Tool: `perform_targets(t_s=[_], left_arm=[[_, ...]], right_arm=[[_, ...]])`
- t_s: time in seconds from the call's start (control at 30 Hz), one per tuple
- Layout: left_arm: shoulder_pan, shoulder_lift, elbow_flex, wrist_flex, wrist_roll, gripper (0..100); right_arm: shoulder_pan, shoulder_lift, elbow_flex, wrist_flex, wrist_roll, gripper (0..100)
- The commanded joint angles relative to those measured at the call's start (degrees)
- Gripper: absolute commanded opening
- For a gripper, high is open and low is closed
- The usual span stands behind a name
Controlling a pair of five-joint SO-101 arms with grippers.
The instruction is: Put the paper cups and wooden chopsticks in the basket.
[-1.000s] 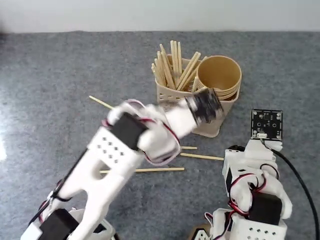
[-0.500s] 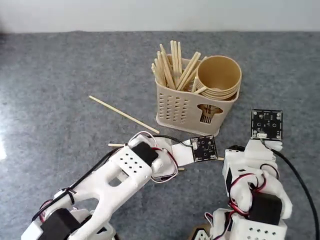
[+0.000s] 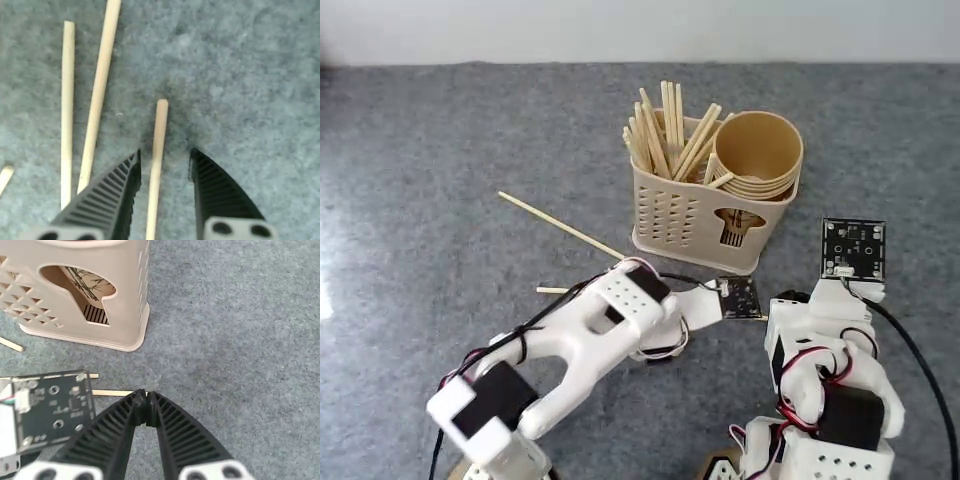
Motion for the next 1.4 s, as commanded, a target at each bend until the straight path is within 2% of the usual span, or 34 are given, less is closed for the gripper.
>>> perform_targets(t_s=[0.0, 0.1, 0.23, 0.73, 1.0, 1.1, 1.2, 1.37], left_arm=[[0.35, 1.85, -5.67, 2.9, -0.35, 12], [0.53, 2.55, -6.2, 3.16, -0.35, 4], [0.53, 1.41, -5.67, 3.25, -0.35, 1], [-1.05, -14.51, 3.56, 3.08, -0.35, 2], [-0.97, -2.99, -3.38, 3.25, -0.35, 13], [-1.05, 3.52, -7.6, 3.43, -0.35, 12], [-1.05, 8.44, -13.41, 7.74, -0.35, 10], [-0.88, 14.07, -19.38, 12.31, -0.35, 1]], right_arm=[[0.57, -0.57, -0.26, -1.01, -0.44, 1.3], [0.57, -0.57, -0.26, -1.01, -0.44, 1.3], [0.57, -0.57, -0.26, -1.01, -0.44, 1.3], [0.57, -0.57, -0.26, -1.01, -0.44, 1.3], [0.57, -0.57, -0.26, -1.01, -0.44, 1.3], [0.57, -0.57, -0.26, -1.01, -0.44, 1.3], [0.57, -0.57, -0.26, -1.01, -0.35, 1.3], [0.57, -0.57, -0.26, -1.01, -0.26, 1.3]])
